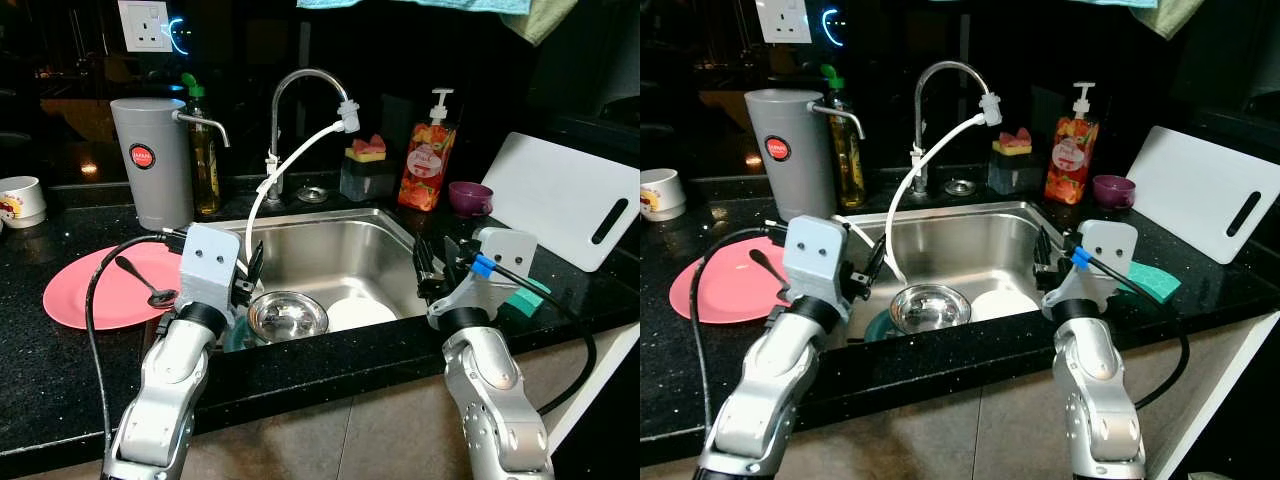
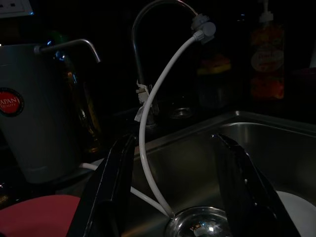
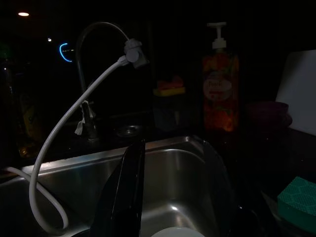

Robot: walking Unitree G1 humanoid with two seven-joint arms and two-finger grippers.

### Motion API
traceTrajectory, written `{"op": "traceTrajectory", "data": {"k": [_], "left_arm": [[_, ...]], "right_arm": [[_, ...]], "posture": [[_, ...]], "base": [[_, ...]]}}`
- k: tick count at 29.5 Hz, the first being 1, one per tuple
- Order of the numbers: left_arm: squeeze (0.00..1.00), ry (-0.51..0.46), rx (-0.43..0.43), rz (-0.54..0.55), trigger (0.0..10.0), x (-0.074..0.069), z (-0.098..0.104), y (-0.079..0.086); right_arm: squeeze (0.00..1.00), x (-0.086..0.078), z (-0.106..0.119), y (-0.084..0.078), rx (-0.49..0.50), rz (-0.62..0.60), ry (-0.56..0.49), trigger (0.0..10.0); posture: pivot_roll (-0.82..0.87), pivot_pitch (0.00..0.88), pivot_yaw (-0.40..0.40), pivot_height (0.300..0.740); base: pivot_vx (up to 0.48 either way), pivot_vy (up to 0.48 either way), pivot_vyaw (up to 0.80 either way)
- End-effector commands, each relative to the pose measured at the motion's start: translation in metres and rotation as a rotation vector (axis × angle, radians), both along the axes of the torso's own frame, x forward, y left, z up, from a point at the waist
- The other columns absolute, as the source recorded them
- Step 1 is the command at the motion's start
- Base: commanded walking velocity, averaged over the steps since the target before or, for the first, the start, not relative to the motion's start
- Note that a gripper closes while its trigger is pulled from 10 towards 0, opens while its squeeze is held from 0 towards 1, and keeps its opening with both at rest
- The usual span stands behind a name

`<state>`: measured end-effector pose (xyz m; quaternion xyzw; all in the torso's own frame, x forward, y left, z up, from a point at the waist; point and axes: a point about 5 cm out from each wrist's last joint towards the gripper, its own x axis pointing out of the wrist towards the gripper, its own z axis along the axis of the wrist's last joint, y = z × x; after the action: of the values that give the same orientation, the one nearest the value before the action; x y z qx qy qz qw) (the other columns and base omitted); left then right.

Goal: Kitchen organization

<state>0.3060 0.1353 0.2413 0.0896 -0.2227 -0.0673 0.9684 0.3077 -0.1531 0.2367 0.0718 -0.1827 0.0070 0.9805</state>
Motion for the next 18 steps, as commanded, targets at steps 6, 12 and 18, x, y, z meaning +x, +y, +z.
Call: {"op": "traceTrajectory", "data": {"k": [6,12,18], "left_arm": [[0.00,0.004,0.003,0.002,10.0,0.0026,-0.0014,0.0002],[0.00,0.001,0.003,0.001,10.0,0.0029,-0.0009,-0.0002],[0.00,0.000,0.004,0.001,10.0,0.0029,-0.0009,-0.0002]], "right_arm": [[0.00,0.0029,-0.0032,0.0006,0.007,0.006,0.016,10.0],[0.00,0.0031,-0.0030,0.0007,0.006,0.006,0.015,10.0],[0.00,0.0032,-0.0028,0.0006,0.006,0.006,0.014,10.0]], "posture": [[0.07,0.000,-0.084,0.740],[0.07,0.000,-0.084,0.740],[0.07,0.000,-0.084,0.740]], "base": [[0.000,0.000,0.00],[0.000,0.000,0.00],[0.000,0.000,0.00]]}}
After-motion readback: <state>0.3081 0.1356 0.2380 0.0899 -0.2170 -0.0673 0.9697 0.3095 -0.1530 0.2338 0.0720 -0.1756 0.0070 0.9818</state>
